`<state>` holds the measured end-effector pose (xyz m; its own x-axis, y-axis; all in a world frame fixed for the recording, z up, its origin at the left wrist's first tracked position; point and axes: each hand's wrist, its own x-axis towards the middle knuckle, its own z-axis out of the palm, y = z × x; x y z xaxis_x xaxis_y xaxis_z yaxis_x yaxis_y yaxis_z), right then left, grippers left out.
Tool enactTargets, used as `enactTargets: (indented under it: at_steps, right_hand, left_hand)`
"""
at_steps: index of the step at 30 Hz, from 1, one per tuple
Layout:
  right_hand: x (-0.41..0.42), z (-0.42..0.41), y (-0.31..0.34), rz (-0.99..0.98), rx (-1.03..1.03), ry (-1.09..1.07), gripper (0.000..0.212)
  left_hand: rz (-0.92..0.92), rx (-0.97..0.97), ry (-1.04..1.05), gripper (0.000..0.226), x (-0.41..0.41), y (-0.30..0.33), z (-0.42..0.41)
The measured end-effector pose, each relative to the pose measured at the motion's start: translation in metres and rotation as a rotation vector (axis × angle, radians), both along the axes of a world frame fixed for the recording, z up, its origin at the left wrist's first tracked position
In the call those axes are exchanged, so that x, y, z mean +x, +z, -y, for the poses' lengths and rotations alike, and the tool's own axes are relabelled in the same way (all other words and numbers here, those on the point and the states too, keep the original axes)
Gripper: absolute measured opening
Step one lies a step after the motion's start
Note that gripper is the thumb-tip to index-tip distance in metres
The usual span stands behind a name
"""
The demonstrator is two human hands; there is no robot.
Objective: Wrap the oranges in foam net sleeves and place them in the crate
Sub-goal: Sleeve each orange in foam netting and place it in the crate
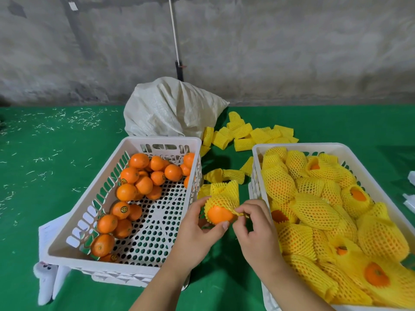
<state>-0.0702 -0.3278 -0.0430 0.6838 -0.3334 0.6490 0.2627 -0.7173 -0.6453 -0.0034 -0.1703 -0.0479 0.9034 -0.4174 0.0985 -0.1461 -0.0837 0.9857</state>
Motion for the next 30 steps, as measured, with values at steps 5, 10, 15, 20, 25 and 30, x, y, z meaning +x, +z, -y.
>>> enactTargets:
  at_steps: [5,10,15,20,25,30]
  right_hand:
    - [0.001,-0.003,-0.006,-0.198,0.146,0.028,0.028]
    - [0.007,0.001,-0.009,-0.307,0.186,0.012,0.025]
    - [0.003,0.001,-0.007,-0.234,0.091,-0.009,0.016]
    - [0.001,-0.006,-0.004,-0.113,-0.054,0.039,0.011]
    - [0.004,-0.006,-0.005,-0.578,0.132,0.074,0.052]
    - [0.001,-0.002,-0.003,-0.444,0.099,0.036,0.039]
  left_hand:
    - [-0.044,-0.076,0.039,0.063,0.001,0.002,-0.001]
    - [0.066,-0.059,-0.040,0.068,0.004,-0.002,-0.005]
    - [0.202,0.026,0.016,0.064,0.002,-0.006,-0.001]
    - [0.160,0.020,0.149,0.065,0.002,-0.005,0.006]
    - [0.040,-0.029,0.023,0.075,0.005,-0.009,0.000]
    - [0.239,0.128,-0.041,0.084,0.003,-0.010,-0.004]
